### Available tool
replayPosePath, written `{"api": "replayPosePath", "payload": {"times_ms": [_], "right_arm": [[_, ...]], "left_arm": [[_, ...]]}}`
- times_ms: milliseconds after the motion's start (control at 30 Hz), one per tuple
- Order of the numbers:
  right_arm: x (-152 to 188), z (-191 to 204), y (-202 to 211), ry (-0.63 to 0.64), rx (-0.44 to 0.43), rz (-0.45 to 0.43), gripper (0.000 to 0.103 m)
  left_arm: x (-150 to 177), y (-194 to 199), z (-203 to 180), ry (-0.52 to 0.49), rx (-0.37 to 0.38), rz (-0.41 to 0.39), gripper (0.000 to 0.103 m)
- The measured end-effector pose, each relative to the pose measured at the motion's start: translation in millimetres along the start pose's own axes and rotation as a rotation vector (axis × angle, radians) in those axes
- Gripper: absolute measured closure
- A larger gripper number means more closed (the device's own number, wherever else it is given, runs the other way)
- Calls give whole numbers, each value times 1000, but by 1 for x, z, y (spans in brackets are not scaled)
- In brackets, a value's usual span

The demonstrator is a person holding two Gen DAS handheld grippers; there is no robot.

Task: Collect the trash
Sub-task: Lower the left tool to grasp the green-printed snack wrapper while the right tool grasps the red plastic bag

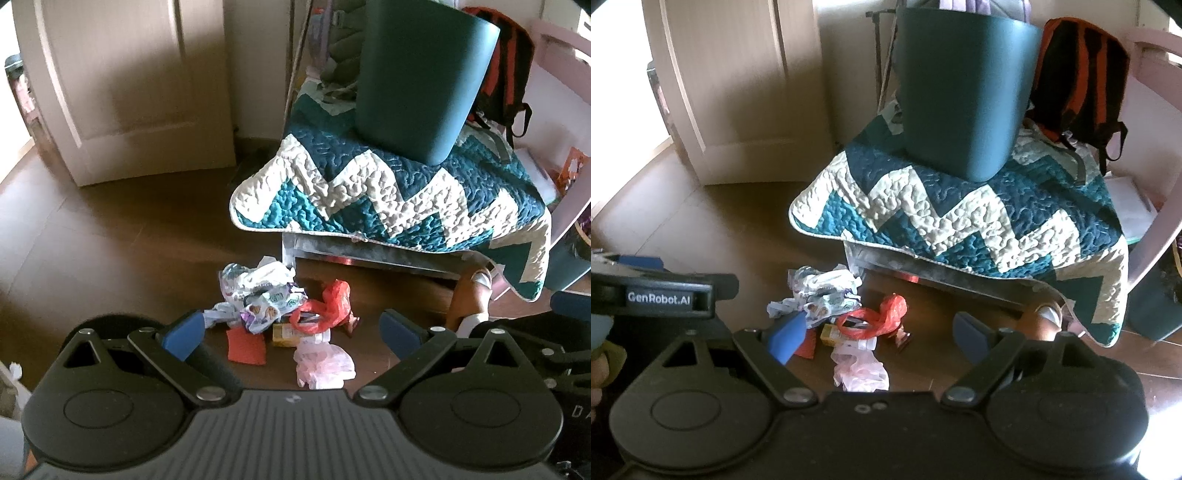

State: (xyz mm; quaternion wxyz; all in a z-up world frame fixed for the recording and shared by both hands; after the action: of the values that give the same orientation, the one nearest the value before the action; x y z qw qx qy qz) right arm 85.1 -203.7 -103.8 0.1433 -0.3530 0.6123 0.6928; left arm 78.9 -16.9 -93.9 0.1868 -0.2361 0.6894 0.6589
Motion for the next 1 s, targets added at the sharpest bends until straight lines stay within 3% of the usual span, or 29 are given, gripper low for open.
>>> {"api": "replayPosePath", "payload": {"times_ms": [167,333,567,700,867,1000], "right_arm": [[-10,5,-28,28,-36,12,16],[-23,0,-85,84,-105,21,16],[-14,-13,-184,113,-182,133,16],[2,-13,-234,93,-222,221,16],[13,-4,-278,139,-261,292,16],[17,-7,-313,175,-258,316,16]], "left_arm": [[-17,-37,6,-26,-18,31,1],[-37,-99,27,8,-53,118,1],[-56,-189,52,94,-115,212,1],[-53,-237,49,83,-119,288,1],[-53,-294,44,-20,-13,439,1],[-58,-323,44,-212,23,423,1]]}}
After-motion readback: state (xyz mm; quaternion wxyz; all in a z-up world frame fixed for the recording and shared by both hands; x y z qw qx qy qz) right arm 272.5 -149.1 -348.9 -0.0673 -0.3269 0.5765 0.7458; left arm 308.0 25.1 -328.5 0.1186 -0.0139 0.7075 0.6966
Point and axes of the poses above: each gripper's, at about its wrist camera, not at the fingertips, and y roughly against the way its jaws point, z to its left, x to its underside, the point moved 10 cm from there along -y, roughly the way its jaws point, and after that the axes turned 5 degrees about y, right-handed, at the moved point
